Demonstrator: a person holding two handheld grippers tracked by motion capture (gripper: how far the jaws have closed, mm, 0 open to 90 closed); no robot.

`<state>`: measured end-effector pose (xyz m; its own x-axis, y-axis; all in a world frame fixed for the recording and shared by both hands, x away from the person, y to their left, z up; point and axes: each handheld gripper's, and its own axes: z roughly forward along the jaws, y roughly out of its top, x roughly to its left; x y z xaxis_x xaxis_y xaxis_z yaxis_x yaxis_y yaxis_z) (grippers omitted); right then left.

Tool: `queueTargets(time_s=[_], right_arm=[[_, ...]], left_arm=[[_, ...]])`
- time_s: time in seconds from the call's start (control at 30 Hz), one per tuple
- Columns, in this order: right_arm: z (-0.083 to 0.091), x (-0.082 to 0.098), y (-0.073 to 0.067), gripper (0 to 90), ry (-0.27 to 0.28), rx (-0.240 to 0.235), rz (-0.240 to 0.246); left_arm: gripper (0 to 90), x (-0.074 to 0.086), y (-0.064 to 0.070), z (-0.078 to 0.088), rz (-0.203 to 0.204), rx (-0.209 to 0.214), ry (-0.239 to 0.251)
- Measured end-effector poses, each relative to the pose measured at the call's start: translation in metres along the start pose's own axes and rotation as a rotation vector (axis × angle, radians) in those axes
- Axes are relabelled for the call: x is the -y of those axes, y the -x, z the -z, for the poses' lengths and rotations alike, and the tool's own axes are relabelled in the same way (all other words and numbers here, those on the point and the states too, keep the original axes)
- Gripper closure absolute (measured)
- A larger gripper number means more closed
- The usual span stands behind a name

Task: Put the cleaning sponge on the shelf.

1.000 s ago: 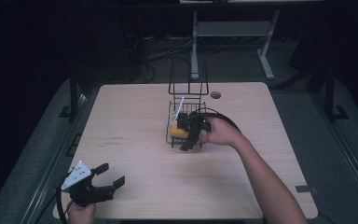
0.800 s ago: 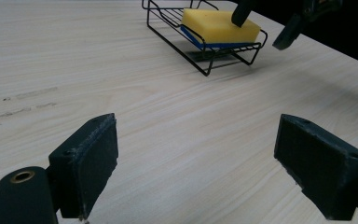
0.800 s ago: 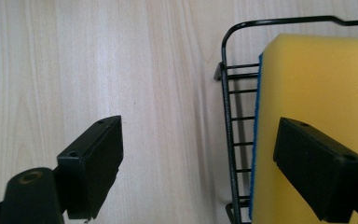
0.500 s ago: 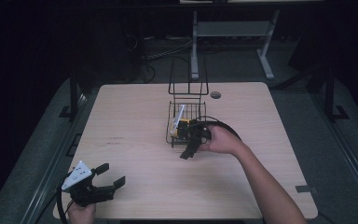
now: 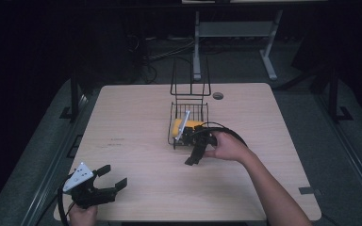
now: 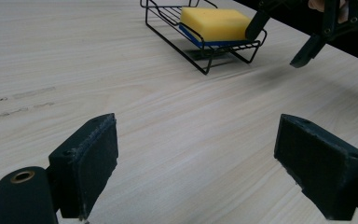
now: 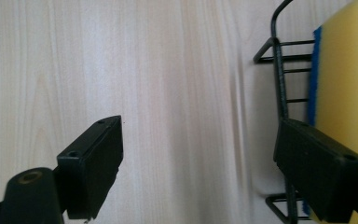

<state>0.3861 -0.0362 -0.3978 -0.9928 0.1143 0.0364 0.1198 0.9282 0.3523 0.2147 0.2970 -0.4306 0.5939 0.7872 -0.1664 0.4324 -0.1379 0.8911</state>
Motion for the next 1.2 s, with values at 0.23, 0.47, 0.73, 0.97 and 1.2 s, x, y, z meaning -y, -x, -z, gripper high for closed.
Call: queueTargets(time_s=[0.23, 0.47, 0.73, 0.97, 1.2], right_arm=[[-0.004, 0.010, -0.009, 15.5, 0.002, -0.003, 0.004], [-0.003, 0.018, -0.015, 15.5, 0.009, -0.004, -0.009], [-0.002, 0.032, -0.024, 15.5, 0.009, 0.002, -0.013], [0.000, 0.044, -0.031, 15.4, 0.016, 0.006, -0.021], [0.002, 0.061, -0.041, 15.4, 0.021, 0.027, -0.027]], left_arm=[[12.8, 0.000, 0.000, 0.000, 0.000, -0.002, 0.000], [12.8, 0.000, 0.001, 0.000, 0.001, -0.002, 0.002], [12.8, 0.000, 0.001, 0.000, -0.004, -0.003, -0.003], [12.8, 0.000, 0.001, 0.000, -0.008, -0.003, -0.005], [12.8, 0.000, 0.001, -0.001, -0.007, -0.002, -0.006]])
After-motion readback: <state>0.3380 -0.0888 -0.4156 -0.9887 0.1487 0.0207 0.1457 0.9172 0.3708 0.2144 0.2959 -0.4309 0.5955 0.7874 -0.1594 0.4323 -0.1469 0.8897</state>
